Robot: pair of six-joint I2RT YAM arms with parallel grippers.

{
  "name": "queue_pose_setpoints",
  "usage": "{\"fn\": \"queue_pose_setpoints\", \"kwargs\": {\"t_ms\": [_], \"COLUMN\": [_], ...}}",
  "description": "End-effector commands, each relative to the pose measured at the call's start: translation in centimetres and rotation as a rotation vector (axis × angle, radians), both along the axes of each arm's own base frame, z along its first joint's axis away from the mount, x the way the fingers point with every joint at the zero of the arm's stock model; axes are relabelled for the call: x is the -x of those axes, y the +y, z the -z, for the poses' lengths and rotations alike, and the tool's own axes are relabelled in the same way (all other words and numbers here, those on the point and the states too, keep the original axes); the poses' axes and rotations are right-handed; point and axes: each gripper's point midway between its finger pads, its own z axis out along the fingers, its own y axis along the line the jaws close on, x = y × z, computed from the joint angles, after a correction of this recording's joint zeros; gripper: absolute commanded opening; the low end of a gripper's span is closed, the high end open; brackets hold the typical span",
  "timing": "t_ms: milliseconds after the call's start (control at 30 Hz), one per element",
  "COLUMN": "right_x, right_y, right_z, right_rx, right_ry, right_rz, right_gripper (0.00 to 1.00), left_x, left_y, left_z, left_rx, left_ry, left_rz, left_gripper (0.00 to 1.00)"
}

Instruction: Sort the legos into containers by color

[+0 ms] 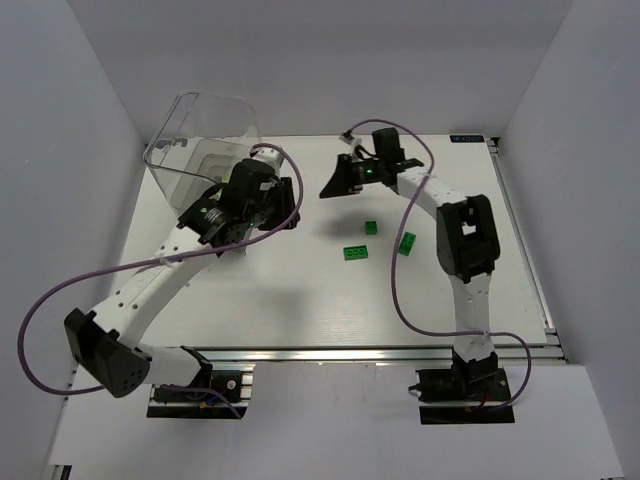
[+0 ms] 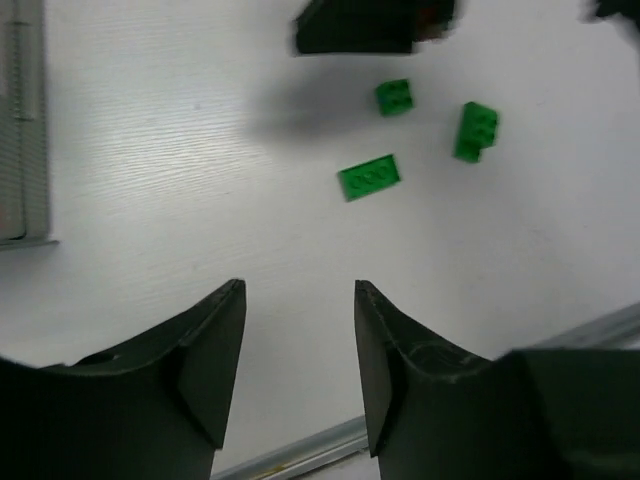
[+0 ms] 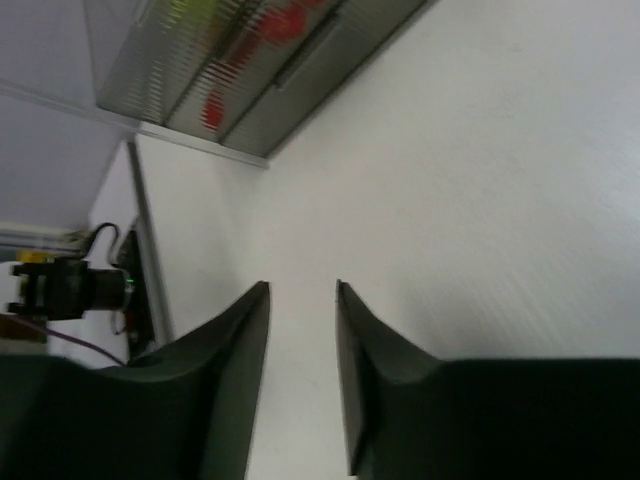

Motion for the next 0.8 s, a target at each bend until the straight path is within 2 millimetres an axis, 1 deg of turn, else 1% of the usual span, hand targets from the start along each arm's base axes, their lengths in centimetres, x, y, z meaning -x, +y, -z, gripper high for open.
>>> {"fn": "queue_pose_setpoints", "kwargs": {"t_ms": [0,33,67,100,133,167,200,233,267,333,367,433,467,500,533,567,600,667,767], "right_x": [1.6,2.1,2.2,3.0,2.9,2.8,3.3,2.9,2.6,3.0,3.0,3.1,2.8,2.7,2.8,2.6,2.5,2.0,1.9], "right_y": [5.5,7.1,8.1,9.7,10.7,11.5,13.0,13.6,14.2,15.5,16.2,17.2,17.6,17.9,18.5,18.7,19.4,19.7,20.4], "right_z": [-1.5,-1.7,-1.0,-0.9,-1.4,-0.2,-0.6,-0.8,0.3,0.6,1.3,1.4,2.5,2.7,2.3,3.2,3.2,3.4,4.0], "right_rx": [-0.108,-0.132,-0.145,-0.157,-0.189,-0.192,-0.207,-0.226,-0.224,-0.235,-0.244,-0.254,-0.233,-0.230,-0.236,-0.230,-0.234,-0.236,-0.237], "right_ry": [0.041,0.038,0.097,0.111,0.085,0.151,0.150,0.137,0.159,0.208,0.223,0.256,0.273,0.265,0.255,0.264,0.252,0.249,0.251], "right_rz": [-0.107,-0.132,-0.126,-0.148,-0.161,-0.146,-0.161,-0.154,-0.132,-0.114,-0.105,-0.093,-0.065,-0.061,-0.065,-0.054,-0.050,-0.033,-0.010], "right_gripper": [0.44,0.47,0.50,0.53,0.53,0.53,0.53,0.52,0.51,0.47,0.46,0.43,0.43,0.43,0.43,0.42,0.42,0.42,0.42], "left_x": [2.4,2.8,3.5,3.7,4.0,4.5,4.6,4.8,5.0,5.2,5.2,5.3,5.4,5.5,5.5,5.6,5.6,5.6,5.7], "left_y": [-1.6,-1.3,-0.7,-0.3,0.1,0.8,1.2,1.5,1.8,2.2,2.5,2.7,2.7,2.8,2.8,2.9,2.9,3.0,3.3], "left_z": [-3.7,-4.3,-5.2,-5.9,-6.2,-6.5,-6.8,-7.1,-7.2,-7.8,-7.9,-8.2,-8.2,-8.2,-8.3,-8.2,-8.3,-8.4,-8.8], "left_rx": [0.158,0.169,0.186,0.192,0.192,0.187,0.186,0.190,0.188,0.199,0.200,0.217,0.221,0.226,0.232,0.232,0.234,0.232,0.230], "left_ry": [-0.039,-0.045,-0.056,-0.066,-0.069,-0.069,-0.073,-0.072,-0.072,-0.081,-0.082,-0.088,-0.088,-0.090,-0.089,-0.087,-0.086,-0.086,-0.091], "left_rz": [0.102,0.095,0.077,0.064,0.052,0.035,0.022,0.006,-0.002,-0.026,-0.039,-0.054,-0.058,-0.061,-0.067,-0.068,-0.070,-0.073,-0.087], "left_gripper": [0.60,0.63,0.67,0.69,0.70,0.70,0.70,0.70,0.70,0.70,0.70,0.70,0.71,0.71,0.71,0.71,0.71,0.71,0.71]}}
